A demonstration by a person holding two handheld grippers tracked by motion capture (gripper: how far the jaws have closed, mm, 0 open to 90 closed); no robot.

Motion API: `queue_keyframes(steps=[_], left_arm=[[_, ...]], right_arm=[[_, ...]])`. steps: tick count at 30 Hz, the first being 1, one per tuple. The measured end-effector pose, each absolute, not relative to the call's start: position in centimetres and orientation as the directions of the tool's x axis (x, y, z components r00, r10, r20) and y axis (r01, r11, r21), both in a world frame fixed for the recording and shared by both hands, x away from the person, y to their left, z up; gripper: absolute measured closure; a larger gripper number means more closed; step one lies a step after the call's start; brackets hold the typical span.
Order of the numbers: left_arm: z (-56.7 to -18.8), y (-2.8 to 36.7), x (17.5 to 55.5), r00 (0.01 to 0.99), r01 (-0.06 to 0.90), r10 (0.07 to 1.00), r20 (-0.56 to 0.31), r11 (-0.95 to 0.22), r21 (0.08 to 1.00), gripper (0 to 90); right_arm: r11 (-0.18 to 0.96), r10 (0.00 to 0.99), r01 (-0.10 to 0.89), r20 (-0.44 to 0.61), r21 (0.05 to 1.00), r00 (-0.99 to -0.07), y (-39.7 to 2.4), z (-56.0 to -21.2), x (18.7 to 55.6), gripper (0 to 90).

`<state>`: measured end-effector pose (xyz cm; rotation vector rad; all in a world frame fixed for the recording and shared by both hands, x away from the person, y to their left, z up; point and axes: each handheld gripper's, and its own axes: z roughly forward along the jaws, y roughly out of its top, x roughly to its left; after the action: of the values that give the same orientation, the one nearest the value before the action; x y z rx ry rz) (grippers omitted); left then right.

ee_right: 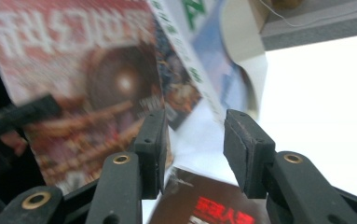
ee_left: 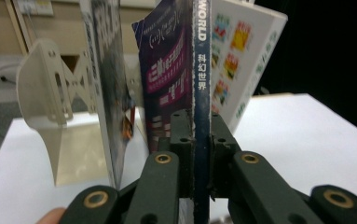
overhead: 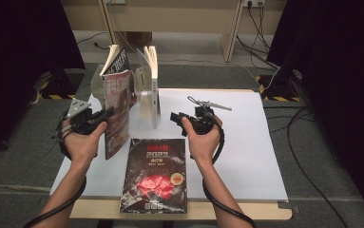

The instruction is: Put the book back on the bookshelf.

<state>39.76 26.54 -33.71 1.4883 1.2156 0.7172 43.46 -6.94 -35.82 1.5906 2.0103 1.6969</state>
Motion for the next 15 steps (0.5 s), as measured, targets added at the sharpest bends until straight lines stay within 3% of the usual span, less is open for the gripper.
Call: queue_keyframes(steps=[15], left_arm=[[-33.6,26.3,44.5,0.219,0.245,0.97,-0.107,0.051,0.968,83.2]], right_arm=[[-0.148,0.733,0.669,0.535,0.728,-0.42,-10.2,-38.8,42.4,60.5]])
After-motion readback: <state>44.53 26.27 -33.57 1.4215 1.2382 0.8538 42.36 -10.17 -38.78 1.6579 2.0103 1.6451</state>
